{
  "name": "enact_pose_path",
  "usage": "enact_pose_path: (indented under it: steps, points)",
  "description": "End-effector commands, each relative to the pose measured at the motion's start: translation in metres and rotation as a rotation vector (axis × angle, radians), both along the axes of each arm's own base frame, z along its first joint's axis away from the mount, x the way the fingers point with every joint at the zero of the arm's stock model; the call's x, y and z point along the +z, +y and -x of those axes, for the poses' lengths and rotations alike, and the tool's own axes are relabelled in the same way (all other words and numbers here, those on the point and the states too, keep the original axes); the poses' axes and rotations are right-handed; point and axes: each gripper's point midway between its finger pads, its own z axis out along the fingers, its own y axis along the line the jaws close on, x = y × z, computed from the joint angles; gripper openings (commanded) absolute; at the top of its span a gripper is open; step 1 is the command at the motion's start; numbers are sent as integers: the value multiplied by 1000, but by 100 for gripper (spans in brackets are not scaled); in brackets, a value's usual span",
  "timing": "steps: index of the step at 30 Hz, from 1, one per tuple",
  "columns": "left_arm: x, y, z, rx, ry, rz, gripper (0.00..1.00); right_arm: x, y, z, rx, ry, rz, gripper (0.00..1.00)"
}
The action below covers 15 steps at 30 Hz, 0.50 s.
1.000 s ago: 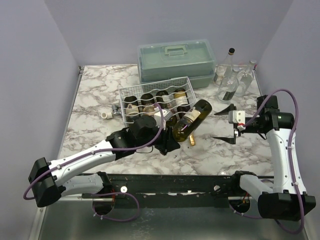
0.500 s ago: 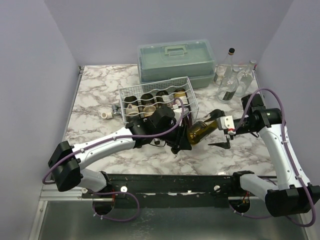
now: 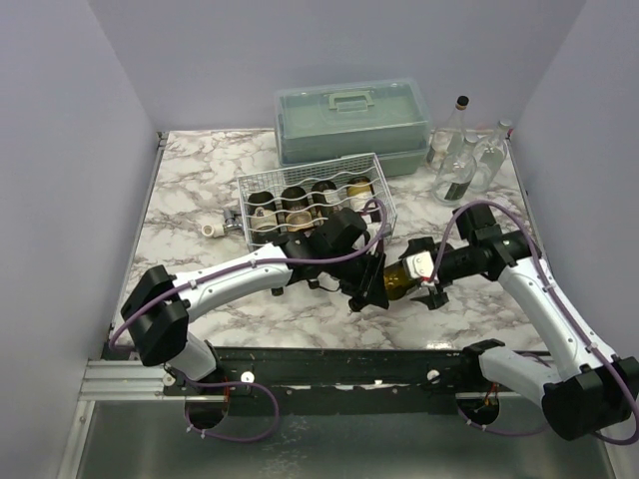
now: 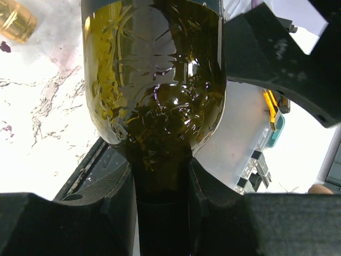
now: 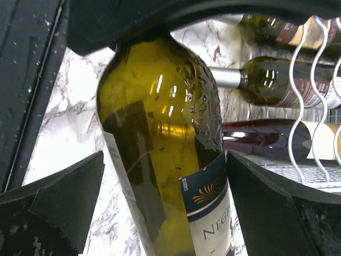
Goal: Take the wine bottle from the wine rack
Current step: Place the wine bottle at the corner of the board.
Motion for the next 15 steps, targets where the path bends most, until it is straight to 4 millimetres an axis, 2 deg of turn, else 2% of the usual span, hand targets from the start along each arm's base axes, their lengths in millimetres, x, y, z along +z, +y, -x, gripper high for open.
enact_pose_path:
  steps: [1, 6, 10, 14, 15]
  points:
    - [56, -23, 1, -86, -74, 186, 0, -20, -9, -11, -34, -55, 83, 99]
    - [55, -29, 1, -106, -56, 187, 0, -29, -7, -9, -19, -60, 92, 99]
    - [57, -32, 1, -114, -51, 192, 0, -33, -2, -7, -1, -65, 85, 94]
    - [58, -33, 0, -113, -54, 194, 0, -37, -1, -4, 17, -75, 82, 79]
    - [57, -32, 0, -111, -53, 191, 0, -37, -1, -3, 21, -78, 81, 72]
